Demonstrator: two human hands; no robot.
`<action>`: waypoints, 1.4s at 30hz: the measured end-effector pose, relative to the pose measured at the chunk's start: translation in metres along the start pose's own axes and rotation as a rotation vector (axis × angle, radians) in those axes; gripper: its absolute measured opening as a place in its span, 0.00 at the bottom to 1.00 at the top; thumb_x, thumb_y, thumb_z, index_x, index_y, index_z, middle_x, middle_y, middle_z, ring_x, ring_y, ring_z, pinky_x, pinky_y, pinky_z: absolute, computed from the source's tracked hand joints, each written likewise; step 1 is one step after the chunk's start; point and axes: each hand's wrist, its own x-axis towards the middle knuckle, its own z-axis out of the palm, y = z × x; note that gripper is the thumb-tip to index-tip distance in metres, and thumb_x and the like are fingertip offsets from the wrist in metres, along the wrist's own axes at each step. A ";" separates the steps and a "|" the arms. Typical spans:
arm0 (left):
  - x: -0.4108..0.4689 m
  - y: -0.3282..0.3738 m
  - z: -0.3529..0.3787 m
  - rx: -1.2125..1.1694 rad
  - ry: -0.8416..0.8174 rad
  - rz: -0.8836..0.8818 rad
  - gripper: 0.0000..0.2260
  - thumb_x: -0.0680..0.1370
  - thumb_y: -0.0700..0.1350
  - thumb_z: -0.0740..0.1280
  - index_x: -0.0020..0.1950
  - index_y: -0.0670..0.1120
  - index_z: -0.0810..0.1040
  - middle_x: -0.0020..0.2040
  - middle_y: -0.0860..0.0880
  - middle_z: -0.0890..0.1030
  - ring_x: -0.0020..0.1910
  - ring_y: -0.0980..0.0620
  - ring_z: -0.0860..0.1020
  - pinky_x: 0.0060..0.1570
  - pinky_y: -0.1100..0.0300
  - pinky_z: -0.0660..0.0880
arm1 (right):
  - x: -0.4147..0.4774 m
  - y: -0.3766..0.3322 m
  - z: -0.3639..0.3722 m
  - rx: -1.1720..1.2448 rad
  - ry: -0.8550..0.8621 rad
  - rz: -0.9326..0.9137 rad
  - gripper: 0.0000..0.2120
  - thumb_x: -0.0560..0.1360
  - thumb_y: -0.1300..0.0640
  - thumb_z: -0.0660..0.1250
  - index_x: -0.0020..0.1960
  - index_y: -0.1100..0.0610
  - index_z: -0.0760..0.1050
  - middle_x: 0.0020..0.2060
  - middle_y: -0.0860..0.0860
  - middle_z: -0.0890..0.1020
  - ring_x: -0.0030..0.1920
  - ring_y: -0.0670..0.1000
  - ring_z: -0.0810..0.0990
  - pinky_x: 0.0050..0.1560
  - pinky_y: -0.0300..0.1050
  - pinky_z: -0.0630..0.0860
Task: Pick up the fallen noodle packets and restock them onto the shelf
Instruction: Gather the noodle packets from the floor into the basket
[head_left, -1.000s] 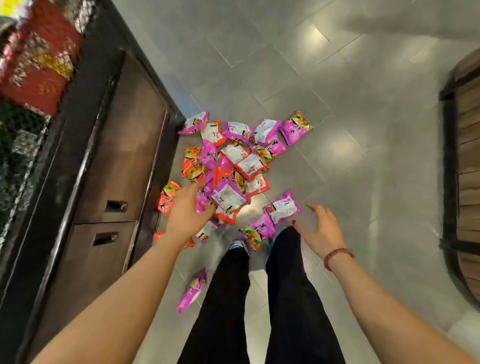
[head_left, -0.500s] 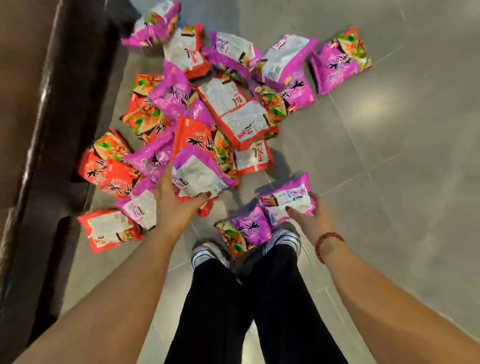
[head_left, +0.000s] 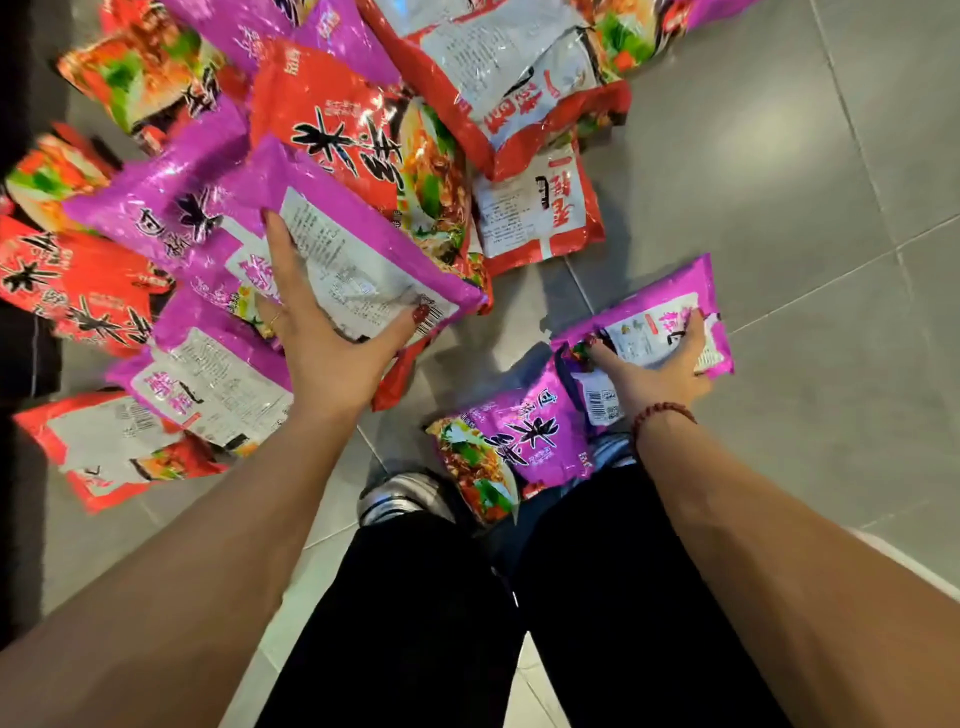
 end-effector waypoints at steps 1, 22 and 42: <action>0.000 0.000 0.000 0.011 0.006 -0.002 0.52 0.68 0.49 0.79 0.80 0.50 0.46 0.71 0.70 0.54 0.76 0.46 0.54 0.75 0.40 0.45 | -0.002 -0.001 0.003 0.014 0.033 -0.003 0.51 0.62 0.50 0.81 0.75 0.37 0.53 0.69 0.59 0.59 0.67 0.62 0.66 0.64 0.54 0.67; -0.068 0.163 -0.198 -0.644 -0.096 -0.301 0.42 0.59 0.37 0.82 0.67 0.54 0.68 0.67 0.42 0.74 0.63 0.43 0.77 0.57 0.44 0.78 | -0.239 -0.160 -0.139 0.226 -0.632 -0.337 0.40 0.58 0.64 0.78 0.68 0.51 0.69 0.59 0.55 0.80 0.57 0.56 0.81 0.58 0.58 0.78; -0.304 0.328 -0.474 -0.754 0.287 -0.197 0.44 0.57 0.41 0.83 0.69 0.59 0.69 0.65 0.53 0.74 0.60 0.53 0.77 0.48 0.58 0.80 | -0.533 -0.217 -0.297 0.008 -1.168 -0.544 0.51 0.45 0.48 0.86 0.66 0.43 0.70 0.63 0.55 0.76 0.61 0.58 0.79 0.61 0.60 0.76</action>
